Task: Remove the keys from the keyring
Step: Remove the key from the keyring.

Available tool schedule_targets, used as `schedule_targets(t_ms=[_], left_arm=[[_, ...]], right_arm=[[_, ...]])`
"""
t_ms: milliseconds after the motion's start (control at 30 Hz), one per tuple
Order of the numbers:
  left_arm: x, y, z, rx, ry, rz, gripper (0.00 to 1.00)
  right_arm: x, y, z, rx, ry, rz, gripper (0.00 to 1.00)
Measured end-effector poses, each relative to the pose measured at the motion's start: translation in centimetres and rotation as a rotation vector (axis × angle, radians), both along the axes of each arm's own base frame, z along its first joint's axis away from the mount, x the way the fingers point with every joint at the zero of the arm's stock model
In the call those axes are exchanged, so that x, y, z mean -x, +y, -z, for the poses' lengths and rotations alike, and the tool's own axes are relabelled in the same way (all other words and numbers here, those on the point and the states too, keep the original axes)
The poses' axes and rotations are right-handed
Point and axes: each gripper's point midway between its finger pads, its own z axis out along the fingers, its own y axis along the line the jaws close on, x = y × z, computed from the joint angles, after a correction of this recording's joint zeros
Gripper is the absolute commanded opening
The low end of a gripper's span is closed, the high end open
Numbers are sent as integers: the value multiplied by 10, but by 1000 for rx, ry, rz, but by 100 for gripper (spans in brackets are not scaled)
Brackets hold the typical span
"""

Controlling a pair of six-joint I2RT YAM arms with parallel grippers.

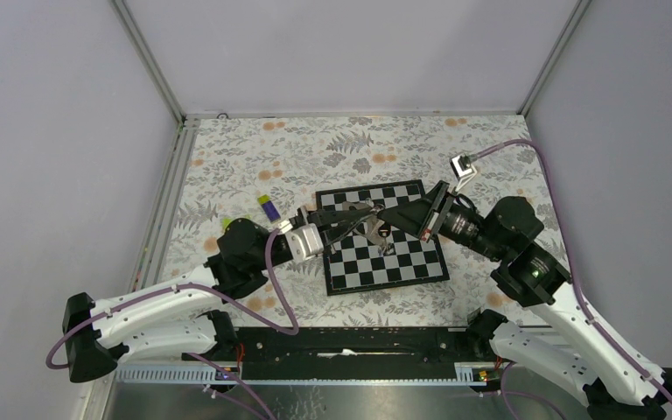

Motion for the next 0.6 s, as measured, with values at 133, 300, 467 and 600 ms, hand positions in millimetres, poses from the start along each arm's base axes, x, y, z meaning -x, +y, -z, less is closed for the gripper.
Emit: schedule_targets(t_ms=[133, 300, 467, 600], left_arm=[[0, 1, -5, 15, -28, -8, 0], [0, 4, -11, 26, -58, -17, 0], [0, 5, -13, 27, -82, -25, 0], [0, 6, -13, 25, -94, -29, 0]], right_arm=[[-2, 3, -2, -54, 17, -3, 0], [-2, 5, -6, -128, 33, -10, 0], [-4, 4, -7, -197, 53, -5, 0], [-5, 4, -7, -256, 83, -7, 0]])
